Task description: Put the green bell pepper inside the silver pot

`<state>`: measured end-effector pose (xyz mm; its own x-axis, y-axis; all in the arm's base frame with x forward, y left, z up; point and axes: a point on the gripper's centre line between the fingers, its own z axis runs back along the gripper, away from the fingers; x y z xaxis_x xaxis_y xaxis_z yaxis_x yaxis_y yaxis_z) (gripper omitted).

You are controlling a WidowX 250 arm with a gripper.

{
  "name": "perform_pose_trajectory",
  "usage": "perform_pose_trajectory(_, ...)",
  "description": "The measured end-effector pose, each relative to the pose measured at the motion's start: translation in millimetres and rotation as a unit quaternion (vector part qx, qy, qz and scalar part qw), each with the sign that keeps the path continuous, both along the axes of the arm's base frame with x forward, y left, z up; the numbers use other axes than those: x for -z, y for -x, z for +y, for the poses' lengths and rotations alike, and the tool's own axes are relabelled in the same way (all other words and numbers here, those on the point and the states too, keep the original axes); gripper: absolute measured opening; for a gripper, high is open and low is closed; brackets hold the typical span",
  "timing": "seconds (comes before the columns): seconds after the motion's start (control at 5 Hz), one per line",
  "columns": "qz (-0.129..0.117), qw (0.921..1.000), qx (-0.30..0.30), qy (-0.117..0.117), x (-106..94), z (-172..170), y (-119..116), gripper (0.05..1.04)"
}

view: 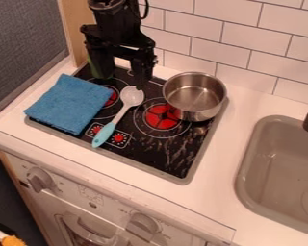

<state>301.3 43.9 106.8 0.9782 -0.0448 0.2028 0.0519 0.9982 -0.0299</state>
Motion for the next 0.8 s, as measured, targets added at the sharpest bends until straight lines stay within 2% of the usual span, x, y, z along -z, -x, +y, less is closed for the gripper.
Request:
perform_pose_trajectory(0.2, 0.011, 0.9999, 0.006, 0.006, 8.8, -2, 0, 1.001)
perform_pose_trajectory(0.4, -0.022, 0.9986, 0.045, 0.015, 9.7, 7, -15, 1.000)
perform_pose_trajectory(0.6, -0.017, 0.9996, 0.011, -0.019, 5.7, 30, -42, 1.001)
perform_pose_trajectory(0.8, -0.001, 0.9986, -0.021, -0.048, 5.2, 66, -70, 1.001)
